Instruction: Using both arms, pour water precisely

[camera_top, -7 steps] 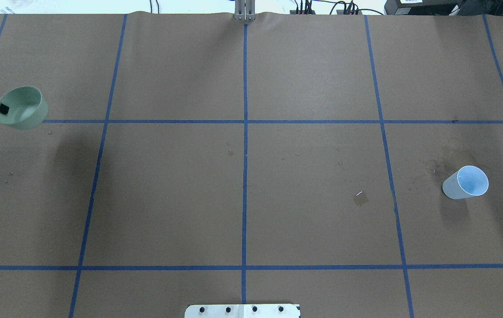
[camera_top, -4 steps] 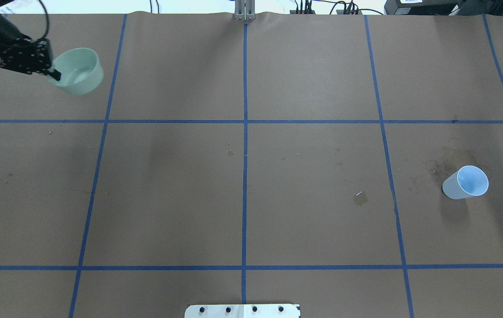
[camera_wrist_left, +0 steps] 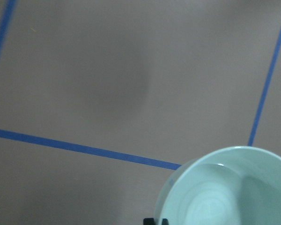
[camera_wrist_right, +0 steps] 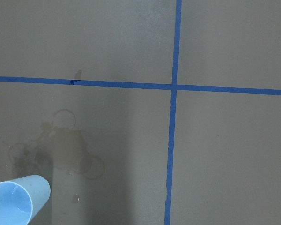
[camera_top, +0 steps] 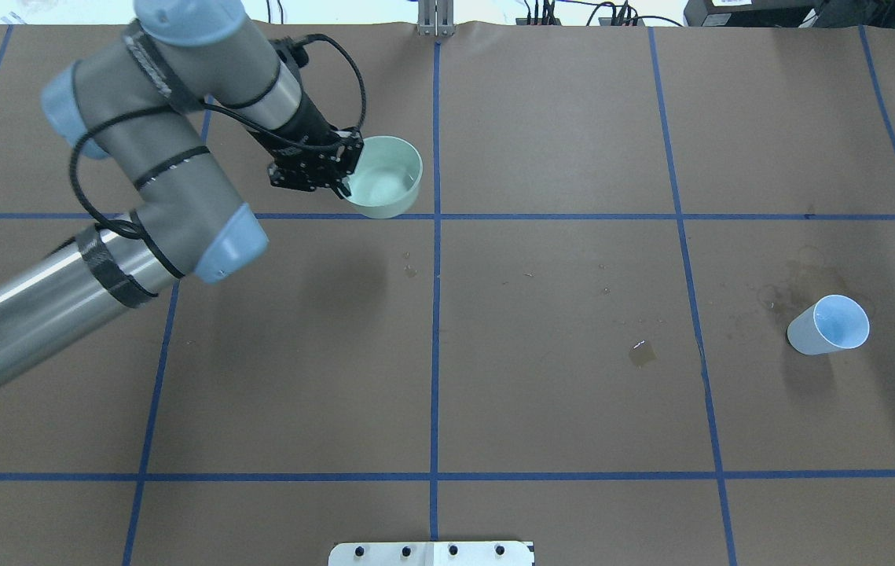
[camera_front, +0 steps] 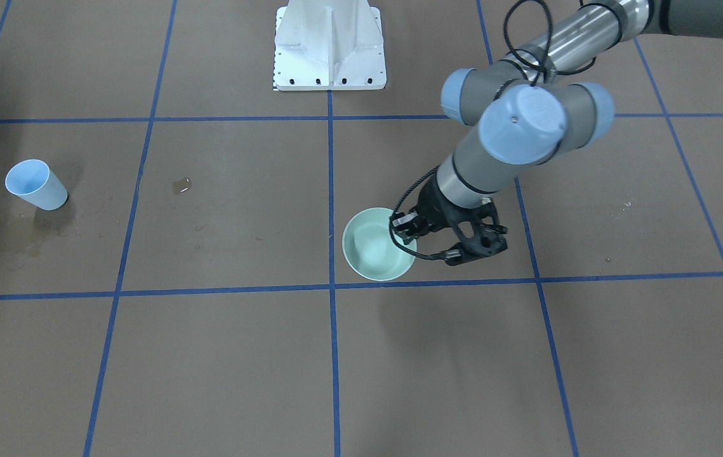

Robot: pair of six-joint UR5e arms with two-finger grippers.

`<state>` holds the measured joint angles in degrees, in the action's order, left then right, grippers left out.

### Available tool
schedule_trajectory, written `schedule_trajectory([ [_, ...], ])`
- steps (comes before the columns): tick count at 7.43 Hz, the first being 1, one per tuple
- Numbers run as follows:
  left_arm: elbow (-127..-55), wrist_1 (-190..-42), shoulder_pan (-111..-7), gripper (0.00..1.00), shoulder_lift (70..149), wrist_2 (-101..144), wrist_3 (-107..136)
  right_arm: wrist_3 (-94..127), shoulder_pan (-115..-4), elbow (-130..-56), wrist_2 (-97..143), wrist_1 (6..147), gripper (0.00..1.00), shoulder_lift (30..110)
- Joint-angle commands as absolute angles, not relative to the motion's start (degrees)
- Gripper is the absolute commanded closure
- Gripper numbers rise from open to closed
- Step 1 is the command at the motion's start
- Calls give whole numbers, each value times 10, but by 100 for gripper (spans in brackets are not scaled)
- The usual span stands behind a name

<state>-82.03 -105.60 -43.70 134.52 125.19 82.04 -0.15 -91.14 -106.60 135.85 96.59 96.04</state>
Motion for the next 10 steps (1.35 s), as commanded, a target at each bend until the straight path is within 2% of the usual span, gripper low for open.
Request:
schedule_trajectory([
  [1, -752, -1125, -354, 100, 1366, 1137, 866, -1, -911, -1064, 1357, 966, 0, 959],
  [4, -737, -1151, -348, 100, 1375, 1136, 887, -2, -911, -1070, 1357, 968, 0, 948],
  [5, -739, -1150, -350, 23, 1374, 1139, 883, -1, -911, -1070, 1357, 967, 0, 943],
  [6, -744, -1147, -353, 0, 1370, 1138, 882, 18, -911, -1064, 1357, 966, 0, 933],
  [8, -764, -1139, -362, 0, 1369, 1144, 879, 49, -911, -1066, 1362, 966, 0, 933],
  [9, -801, -1081, -400, 0, 1370, 1183, 879, 63, -911, -1074, 1362, 965, 0, 936],
  [10, -867, -973, -447, 0, 1372, 1235, 865, 64, -911, -1129, 1357, 968, 0, 958],
])
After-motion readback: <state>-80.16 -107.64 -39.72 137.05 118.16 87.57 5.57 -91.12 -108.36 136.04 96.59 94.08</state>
